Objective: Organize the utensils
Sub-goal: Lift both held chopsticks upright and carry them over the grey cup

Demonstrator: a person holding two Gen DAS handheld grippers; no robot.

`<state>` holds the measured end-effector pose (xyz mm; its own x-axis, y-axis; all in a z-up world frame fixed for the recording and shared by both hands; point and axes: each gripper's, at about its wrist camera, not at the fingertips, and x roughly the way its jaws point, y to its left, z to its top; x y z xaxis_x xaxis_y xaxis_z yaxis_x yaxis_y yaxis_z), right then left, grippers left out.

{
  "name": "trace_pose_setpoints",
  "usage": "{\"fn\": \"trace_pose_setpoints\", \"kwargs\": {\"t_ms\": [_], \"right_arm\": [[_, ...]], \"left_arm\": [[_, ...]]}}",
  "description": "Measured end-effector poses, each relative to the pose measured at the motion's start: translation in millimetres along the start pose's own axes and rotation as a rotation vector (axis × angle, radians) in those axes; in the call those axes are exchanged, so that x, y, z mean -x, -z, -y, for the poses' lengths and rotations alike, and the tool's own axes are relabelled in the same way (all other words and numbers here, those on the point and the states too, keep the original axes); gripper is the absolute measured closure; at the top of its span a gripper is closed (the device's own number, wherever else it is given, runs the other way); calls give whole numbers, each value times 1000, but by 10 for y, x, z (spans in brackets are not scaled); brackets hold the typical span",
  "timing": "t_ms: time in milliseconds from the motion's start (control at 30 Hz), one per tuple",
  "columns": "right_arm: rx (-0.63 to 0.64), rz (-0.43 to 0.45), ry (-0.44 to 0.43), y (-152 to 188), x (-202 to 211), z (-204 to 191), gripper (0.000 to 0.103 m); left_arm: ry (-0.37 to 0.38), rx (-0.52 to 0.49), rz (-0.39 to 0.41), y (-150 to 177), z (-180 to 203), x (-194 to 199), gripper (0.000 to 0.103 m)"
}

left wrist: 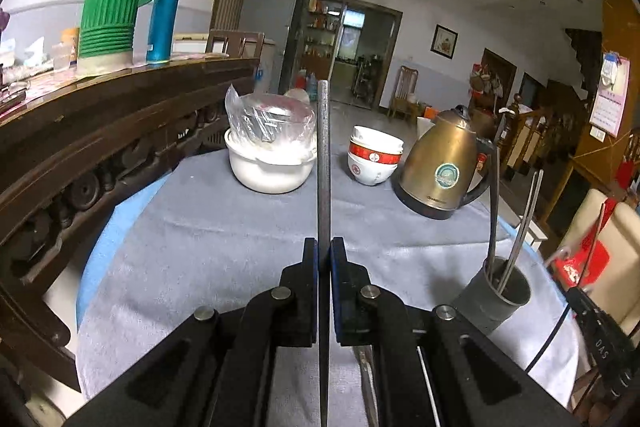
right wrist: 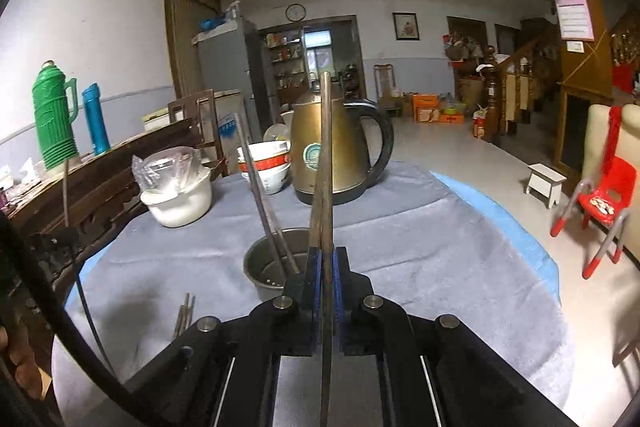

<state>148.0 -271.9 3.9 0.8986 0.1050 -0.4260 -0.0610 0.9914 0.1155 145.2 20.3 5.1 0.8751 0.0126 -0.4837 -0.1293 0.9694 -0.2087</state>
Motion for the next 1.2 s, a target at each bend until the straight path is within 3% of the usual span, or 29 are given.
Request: {"fn": "trace_pose_setpoints", "kwargs": {"t_ms": [167,533,833,1000,1200], "right_arm": [[26,2,13,176,-29,-38,97],[63,26,-10,369,484,16,97],[51,17,-20,381,573,23,97],[48,18,-20,396,603,27,97],[50,6,-33,410,632,30,97]], "left_arm": [[-22,-32,6,164,0,15,97],[2,-27,7,449,-137,399,97],[22,-12,67,232,-94,316,97],[-1,-48,82,416,-49,265,97],[18,-75,81,513,-65,601,97]]}}
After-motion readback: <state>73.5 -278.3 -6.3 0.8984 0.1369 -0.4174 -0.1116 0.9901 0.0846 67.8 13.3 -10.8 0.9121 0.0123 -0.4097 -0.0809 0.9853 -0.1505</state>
